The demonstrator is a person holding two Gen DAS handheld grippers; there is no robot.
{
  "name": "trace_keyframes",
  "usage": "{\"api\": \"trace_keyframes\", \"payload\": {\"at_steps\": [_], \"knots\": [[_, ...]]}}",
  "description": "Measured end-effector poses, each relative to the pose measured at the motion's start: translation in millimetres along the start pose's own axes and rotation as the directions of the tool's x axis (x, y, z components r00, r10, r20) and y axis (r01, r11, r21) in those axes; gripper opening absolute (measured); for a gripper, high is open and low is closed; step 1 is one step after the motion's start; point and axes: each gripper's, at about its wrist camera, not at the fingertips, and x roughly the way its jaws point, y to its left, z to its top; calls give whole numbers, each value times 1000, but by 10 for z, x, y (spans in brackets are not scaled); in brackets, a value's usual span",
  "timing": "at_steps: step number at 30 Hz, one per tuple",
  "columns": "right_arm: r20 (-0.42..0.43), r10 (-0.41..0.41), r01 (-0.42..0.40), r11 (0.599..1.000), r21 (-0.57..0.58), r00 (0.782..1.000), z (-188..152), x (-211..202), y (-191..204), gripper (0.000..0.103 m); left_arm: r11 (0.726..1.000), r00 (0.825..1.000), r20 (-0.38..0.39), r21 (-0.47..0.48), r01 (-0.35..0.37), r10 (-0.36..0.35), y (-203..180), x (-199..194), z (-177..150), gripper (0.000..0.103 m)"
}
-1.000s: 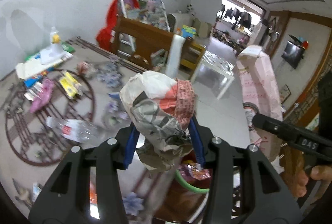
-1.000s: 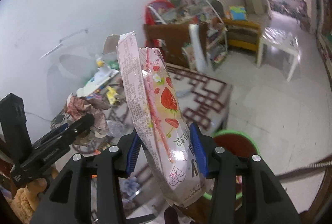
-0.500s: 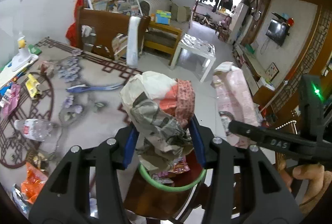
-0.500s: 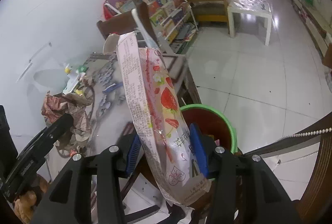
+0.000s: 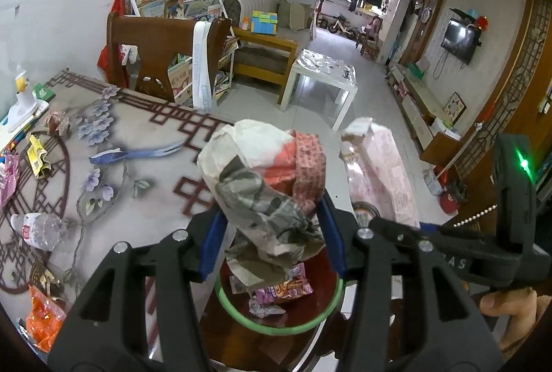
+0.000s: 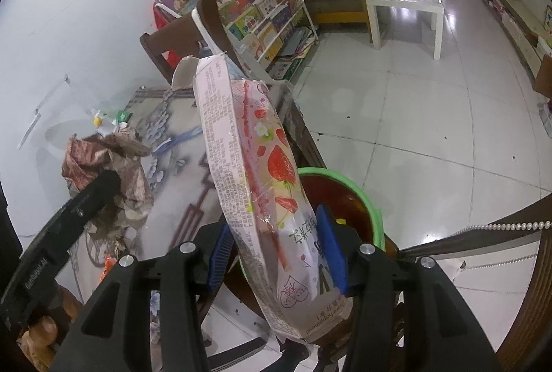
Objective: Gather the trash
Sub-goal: 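Open both tools over the red bucket to drop the paper and wrapper, then grasp the blue-and-white wrapper with the left tool while the right tool grasps the orange snack bag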
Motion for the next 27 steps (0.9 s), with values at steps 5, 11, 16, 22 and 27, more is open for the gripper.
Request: {"api": "trace_keyframes", "payload": {"at_steps": [5,11,16,22,27], "knots": [[-15,-14,14,1000,16,1000,25,85,-65,50,1000,999,32,-10,-15,15,-3,39,51,81],[16,-44,44,999,29,999,42,47,-103,61,1000,998,61,7,-3,2,-19,-21,97,90],[29,-66,65,998,26,997,41,22,-89,61,1000,997,74,28,4,-6,-20,-132,121,92],[47,-87,88,996,-17,995,30,-26,69,61,999,993,118,48,0,-6,74,-365,141,95],[58,-55,59,997,-53,997,13,-34,394,61,999,991,133,32,-7,2,321,-532,119,95]]}}
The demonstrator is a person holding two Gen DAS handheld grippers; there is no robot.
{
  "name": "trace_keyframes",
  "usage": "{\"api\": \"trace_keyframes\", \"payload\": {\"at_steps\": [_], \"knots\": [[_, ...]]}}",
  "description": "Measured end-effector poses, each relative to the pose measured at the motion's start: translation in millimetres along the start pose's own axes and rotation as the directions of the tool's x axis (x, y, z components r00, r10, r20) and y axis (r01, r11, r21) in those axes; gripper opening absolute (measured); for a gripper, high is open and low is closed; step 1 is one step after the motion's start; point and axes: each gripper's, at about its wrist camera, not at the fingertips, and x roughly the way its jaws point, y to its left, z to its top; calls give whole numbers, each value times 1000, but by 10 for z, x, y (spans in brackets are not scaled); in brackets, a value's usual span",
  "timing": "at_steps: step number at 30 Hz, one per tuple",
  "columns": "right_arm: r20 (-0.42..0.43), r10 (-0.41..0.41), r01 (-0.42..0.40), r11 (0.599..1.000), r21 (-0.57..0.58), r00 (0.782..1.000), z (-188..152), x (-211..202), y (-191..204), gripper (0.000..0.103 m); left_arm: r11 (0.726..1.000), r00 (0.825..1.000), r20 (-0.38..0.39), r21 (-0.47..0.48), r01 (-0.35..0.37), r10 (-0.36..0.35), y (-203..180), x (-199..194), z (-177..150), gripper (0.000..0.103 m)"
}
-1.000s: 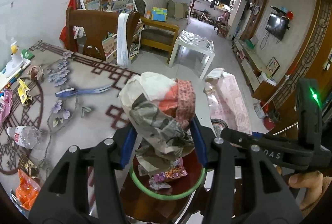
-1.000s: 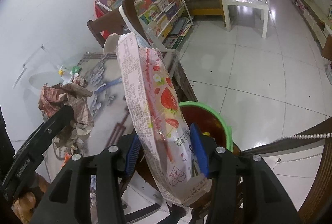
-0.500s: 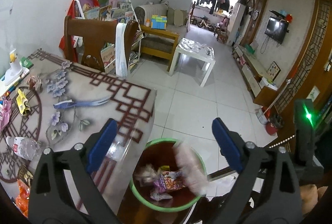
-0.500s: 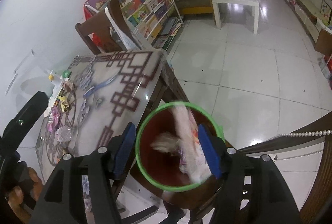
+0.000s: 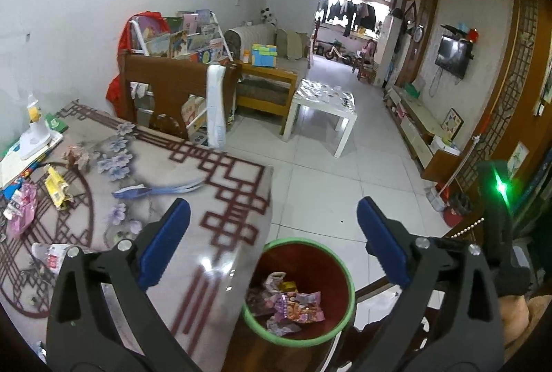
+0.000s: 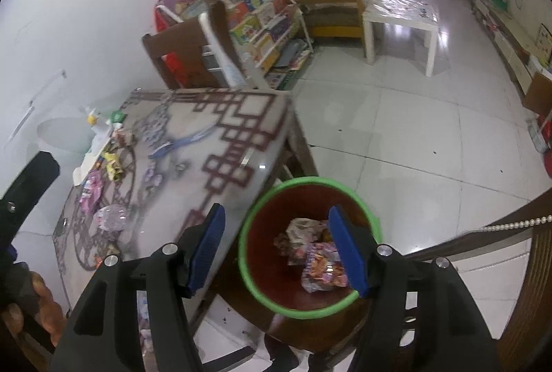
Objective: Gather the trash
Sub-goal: 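Grasp the blue-and-white wrapper with the left tool while the right tool grasps the orange snack bag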
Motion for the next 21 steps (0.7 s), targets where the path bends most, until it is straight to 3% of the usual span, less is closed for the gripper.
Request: {"api": "trace_keyframes", "payload": {"at_steps": [9,14,21], "knots": [[-1,48,-48,991,-127,999,56,49,781,61,989,997,-1,-126,-82,83,879,-269,-116,95],[-16,55,-57,986,-158,998,54,210,1129,61,976,989,-39,-163,-147,142,1494,-434,-290,95],[-136,103,-130,970,-207,985,-303,711,1792,61,954,973,-66,-192,-232,223,2329,-781,-607,95]]}}
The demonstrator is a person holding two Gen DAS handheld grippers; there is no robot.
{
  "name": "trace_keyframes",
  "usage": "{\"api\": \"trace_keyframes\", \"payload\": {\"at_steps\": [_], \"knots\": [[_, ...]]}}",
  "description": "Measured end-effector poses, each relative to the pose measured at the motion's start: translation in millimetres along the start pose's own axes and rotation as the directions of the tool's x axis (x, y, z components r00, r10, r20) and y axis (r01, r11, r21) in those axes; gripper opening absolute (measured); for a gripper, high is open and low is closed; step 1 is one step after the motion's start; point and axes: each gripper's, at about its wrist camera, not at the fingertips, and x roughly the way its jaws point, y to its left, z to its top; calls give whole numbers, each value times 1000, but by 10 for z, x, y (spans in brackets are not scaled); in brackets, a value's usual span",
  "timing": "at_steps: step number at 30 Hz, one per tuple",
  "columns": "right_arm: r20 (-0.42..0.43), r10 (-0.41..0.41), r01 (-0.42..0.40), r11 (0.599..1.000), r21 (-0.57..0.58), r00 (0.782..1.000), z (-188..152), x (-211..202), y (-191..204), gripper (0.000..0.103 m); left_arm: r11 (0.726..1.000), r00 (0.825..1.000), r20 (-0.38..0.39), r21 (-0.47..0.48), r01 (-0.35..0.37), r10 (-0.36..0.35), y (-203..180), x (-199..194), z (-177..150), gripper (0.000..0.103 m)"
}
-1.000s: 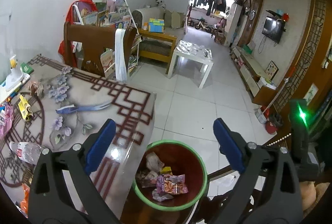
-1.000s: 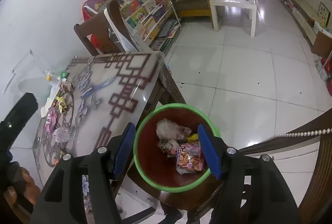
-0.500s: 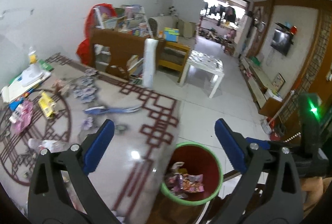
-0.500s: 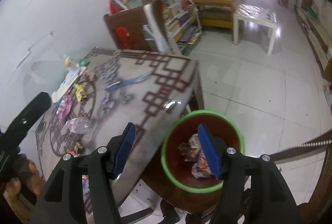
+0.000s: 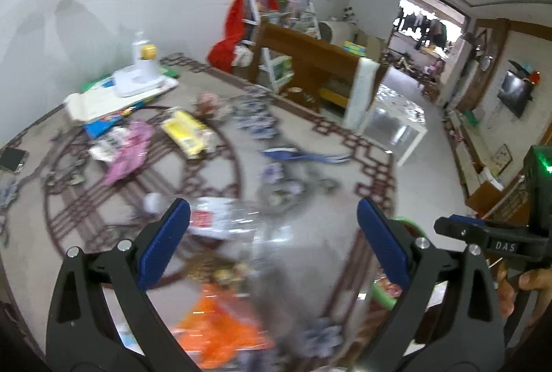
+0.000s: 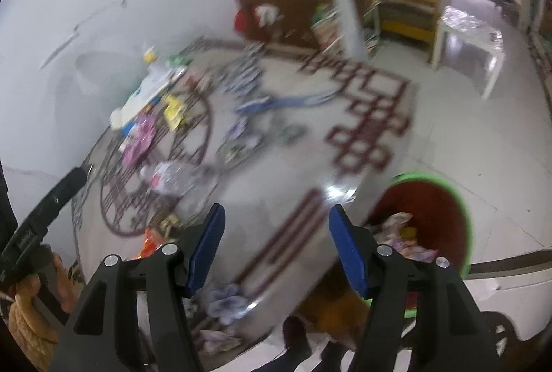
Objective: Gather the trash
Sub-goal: 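Grasp the blue-and-white wrapper with the left tool while the right tool grasps the orange snack bag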
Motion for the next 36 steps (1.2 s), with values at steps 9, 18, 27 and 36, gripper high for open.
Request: {"api": "trace_keyframes", "payload": {"at_steps": [9,18,27,36], "knots": [[-222,138,-166,980,-111,965,-513,943,995,61,991,991,-78,-65,-117,112,985,-141,-533,95],[-357,133,-286,861,-420,925,-1084,1407,2010,75,968,983,-102,-182,-171,154,1502,-351,-963,95],[-290,33,-183,840,-510,957,-1068,1573,2104,45,973,985,-92,-168,-158,144,1596,-426,-1134,95],[-236,64,-156,904,-398,970,-716,1333,1829,45,972,966,-246,-194,-135,85,1485,-75,-1519,95]]}}
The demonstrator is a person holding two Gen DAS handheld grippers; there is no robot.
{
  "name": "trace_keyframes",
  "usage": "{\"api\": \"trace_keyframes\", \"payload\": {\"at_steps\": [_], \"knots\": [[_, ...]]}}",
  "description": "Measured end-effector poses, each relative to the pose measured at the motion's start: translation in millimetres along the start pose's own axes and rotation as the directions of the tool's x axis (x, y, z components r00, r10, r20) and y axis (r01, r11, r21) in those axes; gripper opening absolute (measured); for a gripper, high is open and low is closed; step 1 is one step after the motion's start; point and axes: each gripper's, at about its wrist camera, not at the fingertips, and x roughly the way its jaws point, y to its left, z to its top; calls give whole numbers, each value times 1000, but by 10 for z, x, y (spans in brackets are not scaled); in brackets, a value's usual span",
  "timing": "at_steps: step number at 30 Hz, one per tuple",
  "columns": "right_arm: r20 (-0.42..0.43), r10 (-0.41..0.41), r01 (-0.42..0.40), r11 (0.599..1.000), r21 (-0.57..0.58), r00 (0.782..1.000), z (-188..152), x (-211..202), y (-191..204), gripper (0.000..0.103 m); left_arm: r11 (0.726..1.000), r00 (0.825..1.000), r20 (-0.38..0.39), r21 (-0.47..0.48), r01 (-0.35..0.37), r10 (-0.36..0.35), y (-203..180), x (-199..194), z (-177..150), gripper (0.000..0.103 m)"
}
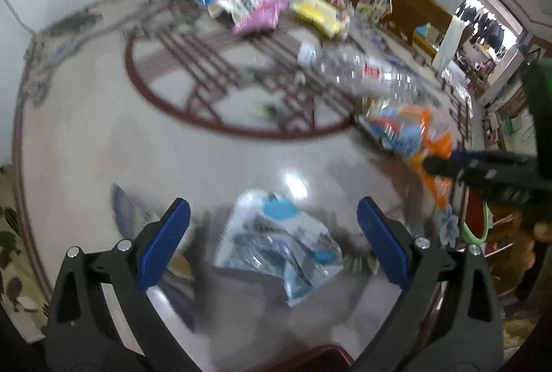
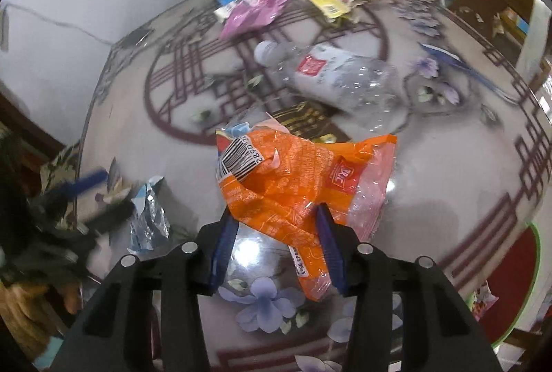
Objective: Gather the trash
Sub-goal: 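Grasp the blue-and-white wrapper with the left tool while the right tool grasps the orange snack bag, then carry the blue-and-white wrapper and orange bag over the red bucket with both tools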
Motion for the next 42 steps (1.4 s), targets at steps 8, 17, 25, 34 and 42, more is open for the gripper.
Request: {"api": "trace_keyframes", "payload": {"at_steps": [8,17,25,34,42], "knots": [[36,9,-10,1000,23,999,-17,-199,-31,45,1000,999,-50,8,-4,5,-148,199,-109,57],[74,19,-23,999,45,997,-12,-353,-61,45,999,999,-26,-5,33,-33,-214,129,11,33],[152,12,-25,996,80,988,56,-648,-133,45,998,995,87,42,50,-54,-489,-144,412,26],[252,-33,0,992,128,967,134,-1067,-282,45,993,974,201,75,94,-108,-863,-485,906,25],[319,-76,6,977,212,945,84,-1395,-533,45,986,953,266,122,117,-146,-1197,-714,1199,25]]}}
